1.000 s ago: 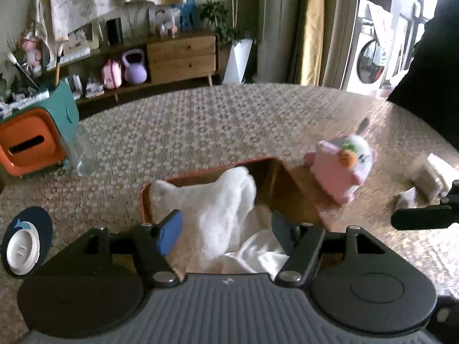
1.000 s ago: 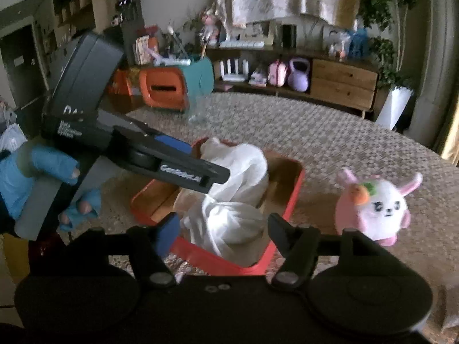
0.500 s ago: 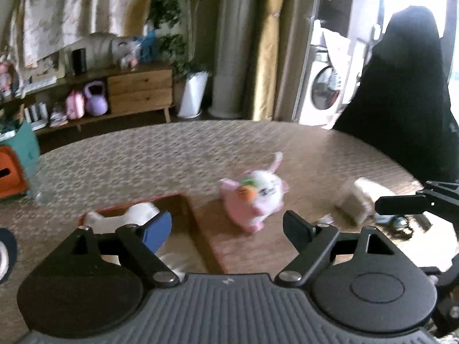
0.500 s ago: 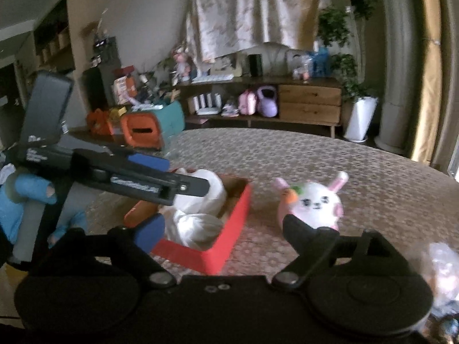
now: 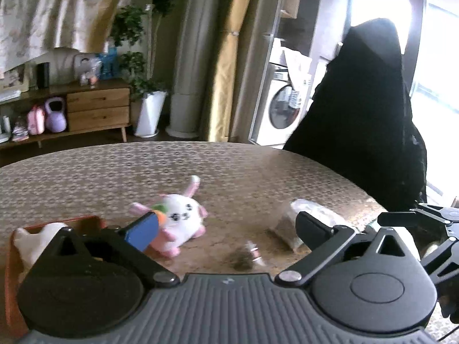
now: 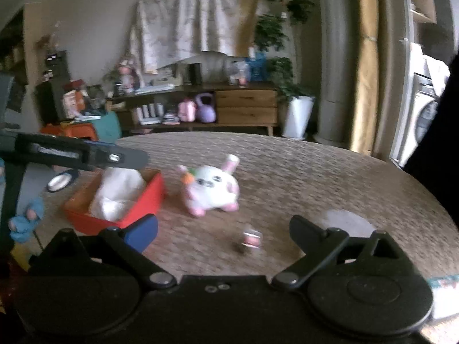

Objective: Organize soft objects
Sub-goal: 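Move both grippers back toward the tea packet and the brown hair tie, then grasp the small tea packet with the left gripper while the right gripper grasps the brown hair tie, then carry the tea packet and hair tie over the orange box with both grippers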

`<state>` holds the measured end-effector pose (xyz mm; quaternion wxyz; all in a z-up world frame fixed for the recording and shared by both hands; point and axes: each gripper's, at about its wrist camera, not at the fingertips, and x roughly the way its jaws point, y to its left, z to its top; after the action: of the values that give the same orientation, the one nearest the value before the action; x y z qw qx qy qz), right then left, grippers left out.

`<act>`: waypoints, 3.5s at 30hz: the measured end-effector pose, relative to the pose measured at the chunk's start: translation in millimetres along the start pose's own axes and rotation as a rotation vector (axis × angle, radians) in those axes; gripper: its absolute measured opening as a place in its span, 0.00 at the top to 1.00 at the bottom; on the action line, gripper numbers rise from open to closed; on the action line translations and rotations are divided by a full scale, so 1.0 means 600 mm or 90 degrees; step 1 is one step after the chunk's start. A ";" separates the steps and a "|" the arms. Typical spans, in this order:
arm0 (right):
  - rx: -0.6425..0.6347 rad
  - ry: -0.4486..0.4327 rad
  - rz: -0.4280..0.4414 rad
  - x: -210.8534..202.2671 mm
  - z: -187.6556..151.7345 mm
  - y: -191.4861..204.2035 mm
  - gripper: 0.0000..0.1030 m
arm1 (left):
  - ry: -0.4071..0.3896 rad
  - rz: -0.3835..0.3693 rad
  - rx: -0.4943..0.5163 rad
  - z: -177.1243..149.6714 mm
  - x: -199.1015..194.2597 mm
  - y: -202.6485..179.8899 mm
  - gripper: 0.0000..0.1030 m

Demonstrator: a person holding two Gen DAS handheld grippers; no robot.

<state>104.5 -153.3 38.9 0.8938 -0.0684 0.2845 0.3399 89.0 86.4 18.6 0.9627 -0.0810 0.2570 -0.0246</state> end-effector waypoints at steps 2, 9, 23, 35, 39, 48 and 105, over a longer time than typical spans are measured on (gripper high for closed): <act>0.011 0.003 -0.017 -0.005 -0.014 -0.025 0.04 | -0.001 -0.005 0.010 -0.006 0.014 -0.013 0.00; 0.027 0.025 -0.089 0.000 -0.077 -0.104 0.04 | 0.016 0.021 0.052 -0.033 0.076 -0.063 0.00; 0.075 0.082 -0.163 0.058 -0.165 -0.215 0.07 | 0.069 0.014 0.053 -0.076 0.203 -0.102 0.00; 0.097 0.124 -0.169 0.116 -0.184 -0.249 0.14 | 0.114 0.044 0.066 -0.110 0.290 -0.099 0.01; 0.114 0.128 -0.171 0.126 -0.189 -0.253 0.20 | 0.128 0.046 0.055 -0.118 0.309 -0.092 0.01; 0.117 0.125 -0.205 0.129 -0.192 -0.256 0.49 | 0.145 0.048 0.053 -0.124 0.321 -0.092 0.31; 0.028 -0.075 0.021 -0.004 0.013 0.020 0.85 | 0.089 0.078 -0.007 0.003 0.038 0.035 0.84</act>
<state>98.7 -143.2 47.6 0.9044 -0.0241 0.2399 0.3521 109.9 105.0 5.1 0.9416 -0.0682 0.3282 0.0303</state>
